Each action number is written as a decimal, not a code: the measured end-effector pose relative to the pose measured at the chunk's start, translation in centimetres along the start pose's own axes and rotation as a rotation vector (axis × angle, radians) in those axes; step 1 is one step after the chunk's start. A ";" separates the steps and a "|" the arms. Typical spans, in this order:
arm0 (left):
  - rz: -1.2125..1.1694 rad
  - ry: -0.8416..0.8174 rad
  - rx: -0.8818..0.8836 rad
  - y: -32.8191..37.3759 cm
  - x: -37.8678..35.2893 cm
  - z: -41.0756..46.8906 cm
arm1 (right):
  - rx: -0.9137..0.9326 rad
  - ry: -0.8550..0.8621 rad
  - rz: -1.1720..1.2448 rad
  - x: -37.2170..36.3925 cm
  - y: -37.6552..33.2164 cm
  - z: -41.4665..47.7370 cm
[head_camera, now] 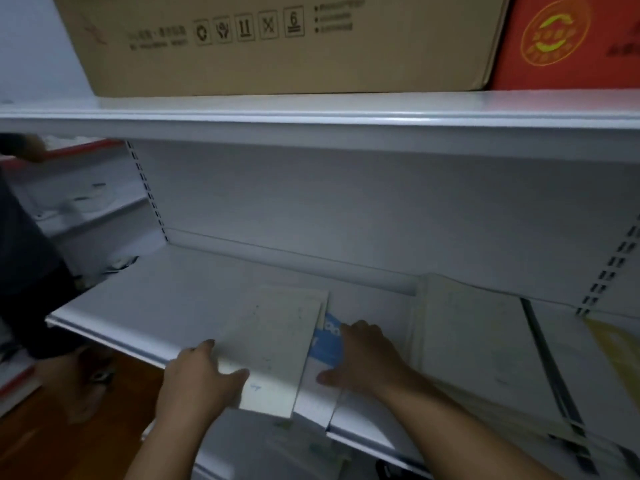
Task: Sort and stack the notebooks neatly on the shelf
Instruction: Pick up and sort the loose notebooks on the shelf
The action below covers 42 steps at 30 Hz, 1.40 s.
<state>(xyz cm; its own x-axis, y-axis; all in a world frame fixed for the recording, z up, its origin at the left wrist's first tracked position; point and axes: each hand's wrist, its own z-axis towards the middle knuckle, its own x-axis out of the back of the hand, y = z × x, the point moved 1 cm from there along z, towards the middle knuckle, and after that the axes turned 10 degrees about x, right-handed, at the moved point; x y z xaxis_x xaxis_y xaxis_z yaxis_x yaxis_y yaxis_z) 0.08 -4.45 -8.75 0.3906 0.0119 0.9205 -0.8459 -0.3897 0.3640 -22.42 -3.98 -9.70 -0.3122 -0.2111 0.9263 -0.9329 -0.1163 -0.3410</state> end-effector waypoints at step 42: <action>-0.007 -0.009 -0.187 8.6 -4.4 -1.7 | -0.009 0.541 0.350 4.5 3.6 -10.4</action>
<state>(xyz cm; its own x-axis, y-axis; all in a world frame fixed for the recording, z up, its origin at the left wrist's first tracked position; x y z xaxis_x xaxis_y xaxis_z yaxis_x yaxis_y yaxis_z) -9.52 -6.30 -9.41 0.3992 0.0055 0.9168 -0.8956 -0.2116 0.3912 -29.03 4.76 -5.11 -0.6426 0.2843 0.7115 -0.7602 -0.1207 -0.6384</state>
